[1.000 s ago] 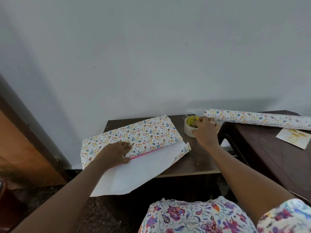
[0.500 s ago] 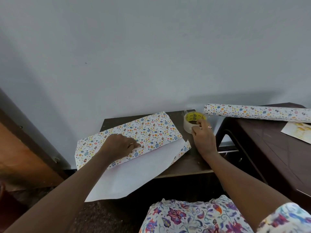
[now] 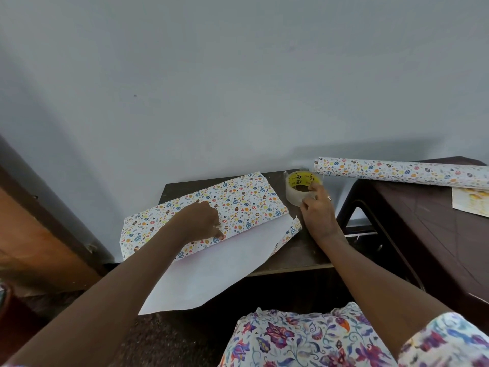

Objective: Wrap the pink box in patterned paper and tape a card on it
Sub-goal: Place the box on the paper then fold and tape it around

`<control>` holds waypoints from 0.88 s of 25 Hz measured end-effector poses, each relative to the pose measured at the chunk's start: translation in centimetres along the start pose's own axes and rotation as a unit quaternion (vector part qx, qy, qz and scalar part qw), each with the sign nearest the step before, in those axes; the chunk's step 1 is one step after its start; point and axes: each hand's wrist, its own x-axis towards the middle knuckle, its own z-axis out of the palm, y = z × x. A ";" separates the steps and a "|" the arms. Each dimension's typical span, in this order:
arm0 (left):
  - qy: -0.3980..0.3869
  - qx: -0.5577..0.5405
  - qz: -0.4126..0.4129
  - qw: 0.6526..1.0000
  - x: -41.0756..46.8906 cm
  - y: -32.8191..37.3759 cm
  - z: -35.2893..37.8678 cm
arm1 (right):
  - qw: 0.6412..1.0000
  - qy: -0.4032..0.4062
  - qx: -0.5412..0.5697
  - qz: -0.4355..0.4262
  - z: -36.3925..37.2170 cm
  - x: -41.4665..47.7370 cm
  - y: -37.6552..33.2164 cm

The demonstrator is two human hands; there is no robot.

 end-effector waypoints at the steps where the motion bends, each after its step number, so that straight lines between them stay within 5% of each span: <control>1: -0.003 -0.001 0.002 1.000 0.0 0.1 -0.1 | 1.000 0.000 -0.003 -0.002 0.0 0.0 0.0; 12: -0.001 -0.009 0.000 1.000 -0.1 0.2 -0.1 | 0.994 0.019 -0.037 -0.102 -2.2 0.0 1.2; 16: 0.027 0.000 0.001 1.000 0.0 -0.1 0.2 | 0.996 0.061 -0.031 -0.064 -2.6 -0.8 2.0; 22: 0.027 0.021 0.002 0.999 0.4 -0.1 0.5 | 0.957 0.010 -0.140 -0.253 -4.8 0.7 1.5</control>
